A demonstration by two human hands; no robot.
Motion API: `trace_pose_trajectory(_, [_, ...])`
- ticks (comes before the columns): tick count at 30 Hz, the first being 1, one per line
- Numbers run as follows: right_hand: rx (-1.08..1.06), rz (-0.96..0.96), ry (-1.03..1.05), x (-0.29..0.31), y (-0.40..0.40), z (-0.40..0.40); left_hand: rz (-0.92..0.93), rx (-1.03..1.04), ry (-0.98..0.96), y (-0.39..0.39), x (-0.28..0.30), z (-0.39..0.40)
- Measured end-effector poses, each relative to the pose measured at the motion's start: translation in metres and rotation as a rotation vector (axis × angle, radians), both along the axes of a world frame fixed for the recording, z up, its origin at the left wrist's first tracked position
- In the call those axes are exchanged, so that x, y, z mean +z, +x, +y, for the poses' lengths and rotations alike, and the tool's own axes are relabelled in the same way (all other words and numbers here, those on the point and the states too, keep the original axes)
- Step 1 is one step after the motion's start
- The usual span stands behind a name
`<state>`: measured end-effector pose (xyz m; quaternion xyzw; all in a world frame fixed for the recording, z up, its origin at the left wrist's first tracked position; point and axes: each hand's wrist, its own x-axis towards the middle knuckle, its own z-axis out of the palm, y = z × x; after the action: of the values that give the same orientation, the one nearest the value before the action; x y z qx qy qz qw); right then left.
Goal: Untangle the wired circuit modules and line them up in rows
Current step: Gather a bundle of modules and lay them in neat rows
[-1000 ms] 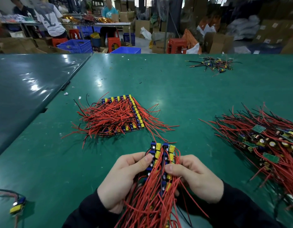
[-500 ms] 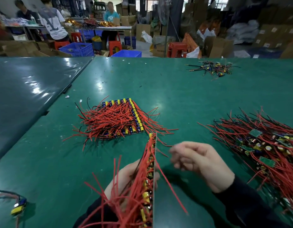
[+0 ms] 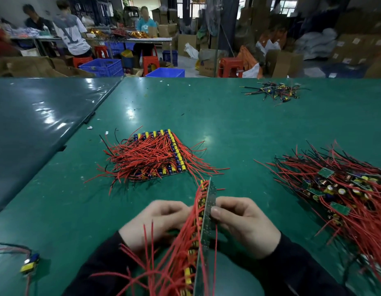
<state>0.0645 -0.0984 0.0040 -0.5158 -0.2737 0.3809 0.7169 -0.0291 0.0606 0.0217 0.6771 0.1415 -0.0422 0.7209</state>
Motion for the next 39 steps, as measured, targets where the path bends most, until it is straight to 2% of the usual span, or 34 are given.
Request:
trace_pose_trajectory(3, [-0.040,0.081,-0.063,0.005,-0.001,-0.002,-0.082,0.139,0.015,-0.002,0.008,0.026])
trace_pose_trajectory(5, [-0.020,0.048,-0.134,0.011,-0.002,-0.002,-0.100,0.012,0.063,-0.004,0.019,0.031])
trace_pose_trajectory(7, [-0.013,-0.016,-0.214,0.023,-0.003,-0.002,-0.109,-0.132,0.214,-0.007,0.035,0.030])
trace_pose_trajectory(10, [-0.022,-0.045,-0.258,0.049,0.000,-0.011,-0.183,-0.160,0.466,-0.004,0.063,0.041])
trace_pose_trajectory(12, [0.009,-0.089,-0.290,0.070,0.005,-0.018,-0.171,-0.210,0.419,-0.001,0.076,0.043])
trace_pose_trajectory(15, [0.062,-0.204,-0.435,0.087,0.016,-0.023,-0.038,-0.199,0.074,0.007,0.074,0.023])
trace_pose_trajectory(19, [0.119,-0.252,-0.660,0.086,0.021,-0.016,0.103,-0.070,-0.049,0.017,0.054,0.000])
trace_pose_trajectory(23, [0.142,-0.298,-0.745,0.081,0.019,-0.011,0.134,-0.085,0.011,0.015,0.047,-0.009])
trace_pose_trajectory(26, [0.144,-0.297,-0.786,0.082,0.018,-0.007,0.147,-0.082,-0.028,0.014,0.046,-0.013])
trace_pose_trajectory(39, [0.191,-0.331,-0.831,0.089,0.012,0.006,0.155,-0.065,0.126,0.002,0.051,-0.006])
